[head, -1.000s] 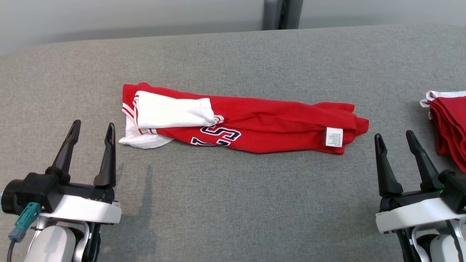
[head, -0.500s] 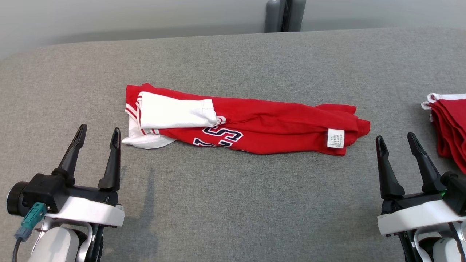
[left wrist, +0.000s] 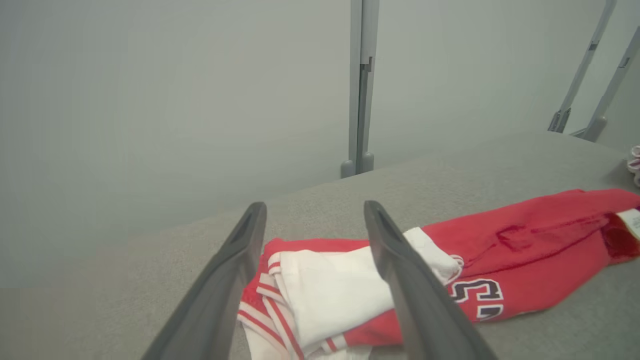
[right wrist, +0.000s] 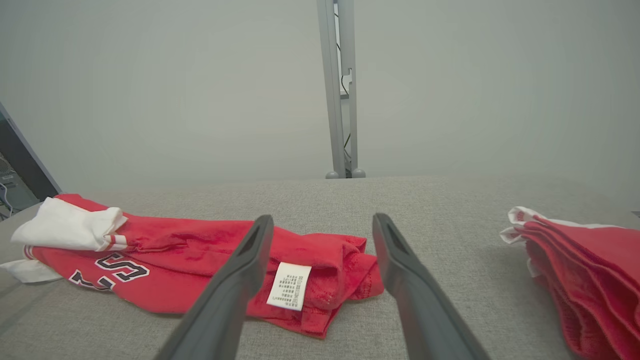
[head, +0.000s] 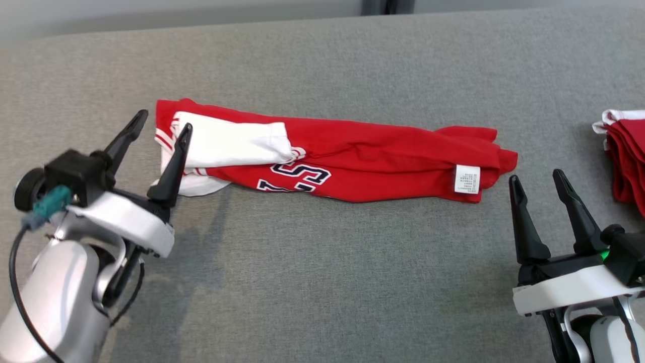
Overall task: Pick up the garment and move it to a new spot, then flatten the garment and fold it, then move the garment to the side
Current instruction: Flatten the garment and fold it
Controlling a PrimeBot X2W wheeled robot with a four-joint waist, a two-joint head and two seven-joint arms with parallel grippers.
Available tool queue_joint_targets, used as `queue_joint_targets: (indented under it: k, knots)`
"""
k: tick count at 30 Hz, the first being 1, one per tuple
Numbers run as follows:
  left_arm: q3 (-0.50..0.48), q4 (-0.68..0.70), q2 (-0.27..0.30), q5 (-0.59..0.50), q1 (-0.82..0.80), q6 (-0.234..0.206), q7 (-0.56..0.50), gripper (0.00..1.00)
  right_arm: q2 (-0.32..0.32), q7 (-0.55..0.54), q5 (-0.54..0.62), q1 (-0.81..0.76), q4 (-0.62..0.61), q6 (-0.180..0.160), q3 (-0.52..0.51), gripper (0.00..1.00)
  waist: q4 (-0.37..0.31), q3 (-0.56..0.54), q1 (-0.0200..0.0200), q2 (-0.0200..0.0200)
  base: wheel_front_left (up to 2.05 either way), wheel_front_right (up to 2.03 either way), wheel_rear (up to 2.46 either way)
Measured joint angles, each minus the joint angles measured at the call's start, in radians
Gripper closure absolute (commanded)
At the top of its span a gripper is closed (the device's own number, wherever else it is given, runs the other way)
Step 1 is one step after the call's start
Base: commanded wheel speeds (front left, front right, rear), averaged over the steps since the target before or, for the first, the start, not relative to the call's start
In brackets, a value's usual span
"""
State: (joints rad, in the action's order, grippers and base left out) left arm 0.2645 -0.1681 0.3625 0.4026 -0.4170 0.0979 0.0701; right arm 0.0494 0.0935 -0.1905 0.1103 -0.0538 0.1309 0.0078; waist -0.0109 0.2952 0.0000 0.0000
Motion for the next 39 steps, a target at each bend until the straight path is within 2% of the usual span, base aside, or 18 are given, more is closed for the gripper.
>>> queue_joint_targets:
  k: [10, 18, 26, 27, 28, 29, 34, 39]
  knots:
    - [0.069, -0.185, 0.081, 0.116, -0.140, 0.029, -0.112, 0.00, 0.000, 0.032, -0.023, 0.034, 0.040, 0.000, 0.025, 0.00, -0.054, 0.075, 0.0000, 0.0000, 0.00, 0.00, 0.00]
    - [0.192, -0.249, 0.154, 0.201, -0.204, 0.032, -0.081, 0.00, 0.000, 0.060, -0.030, 0.062, 0.066, 0.000, 0.032, 0.00, -0.086, 0.119, 0.0000, 0.0000, 0.00, 0.00, 0.00]
    - [0.288, -0.281, 0.193, 0.242, -0.249, 0.032, -0.041, 0.00, 0.000, 0.076, -0.039, 0.070, 0.087, 0.000, 0.034, 0.00, -0.092, 0.131, 0.0000, 0.0000, 0.00, 0.00, 0.00]
    - [0.298, -0.280, 0.196, 0.242, -0.250, 0.032, -0.035, 0.16, 0.000, 0.076, -0.040, 0.070, 0.091, 0.000, 0.033, 0.00, -0.092, 0.131, 0.0000, 0.0000, 0.00, 0.00, 0.00]
    - [0.314, -0.274, 0.203, 0.241, -0.253, 0.032, -0.020, 0.65, 0.000, 0.080, -0.041, 0.072, 0.094, 0.000, 0.033, 0.00, -0.090, 0.130, 0.0000, 0.0000, 0.00, 0.00, 0.00]
    - [0.319, -0.271, 0.207, 0.240, -0.254, 0.032, -0.011, 1.00, 0.000, 0.081, -0.046, 0.072, 0.096, 0.000, 0.033, 0.00, -0.089, 0.129, 0.0000, 0.0000, 0.00, 0.00, 0.00]
    - [0.328, -0.262, 0.220, 0.227, -0.256, 0.030, 0.028, 1.00, 0.000, 0.085, -0.051, 0.075, 0.103, 0.000, 0.032, 0.00, -0.085, 0.122, 0.0000, 0.0000, 0.00, 0.00, 0.00]
    - [0.323, -0.220, 0.221, 0.221, -0.236, -0.001, 0.061, 1.00, 0.000, 0.073, -0.033, 0.073, 0.106, 0.000, 0.018, 0.00, -0.076, 0.110, 0.0000, 0.0000, 0.00, 0.00, 0.00]
